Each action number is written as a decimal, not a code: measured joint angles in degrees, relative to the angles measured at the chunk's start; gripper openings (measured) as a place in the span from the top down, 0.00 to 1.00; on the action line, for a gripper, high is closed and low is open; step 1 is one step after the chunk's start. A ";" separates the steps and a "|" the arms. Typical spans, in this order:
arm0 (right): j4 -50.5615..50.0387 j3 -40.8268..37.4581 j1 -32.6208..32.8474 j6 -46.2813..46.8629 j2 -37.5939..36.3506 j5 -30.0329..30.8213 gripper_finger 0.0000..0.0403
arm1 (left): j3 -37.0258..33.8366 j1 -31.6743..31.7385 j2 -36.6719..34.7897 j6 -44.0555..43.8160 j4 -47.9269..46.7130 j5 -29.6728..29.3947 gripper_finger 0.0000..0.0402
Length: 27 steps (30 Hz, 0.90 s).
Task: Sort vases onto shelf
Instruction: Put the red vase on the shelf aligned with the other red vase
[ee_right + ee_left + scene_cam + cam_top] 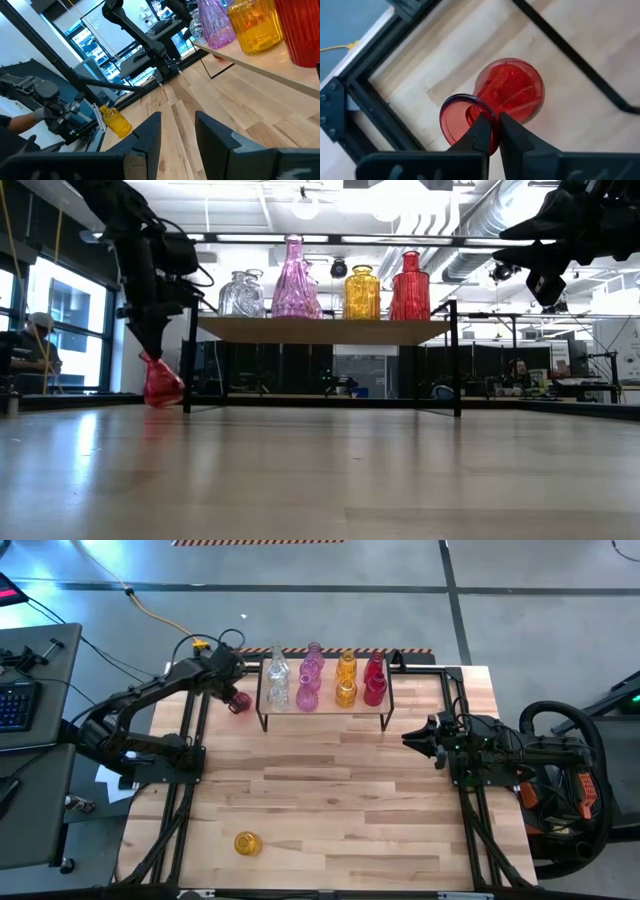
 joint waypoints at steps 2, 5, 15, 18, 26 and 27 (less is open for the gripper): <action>0.00 0.00 -0.01 0.00 0.00 0.01 0.74 | -0.15 -0.12 -0.98 0.32 -0.96 -0.05 0.98; 0.00 0.00 0.00 0.01 0.00 0.00 0.74 | -0.38 -0.36 -3.06 0.51 -2.60 -0.01 0.98; 0.00 0.00 0.01 0.00 0.00 0.02 0.74 | -0.29 -0.51 -14.55 2.51 -13.26 0.02 0.98; 0.01 0.00 -0.01 -0.01 0.00 0.00 0.74 | 0.02 -1.25 -18.78 3.17 -15.34 0.94 0.98; -0.01 0.00 0.01 0.01 0.00 0.01 0.74 | 5.22 -5.21 -27.34 7.37 -22.30 4.72 0.98; 0.00 0.00 0.00 -0.01 0.00 0.02 0.74 | 6.14 -5.81 -28.08 7.51 -22.35 4.83 0.98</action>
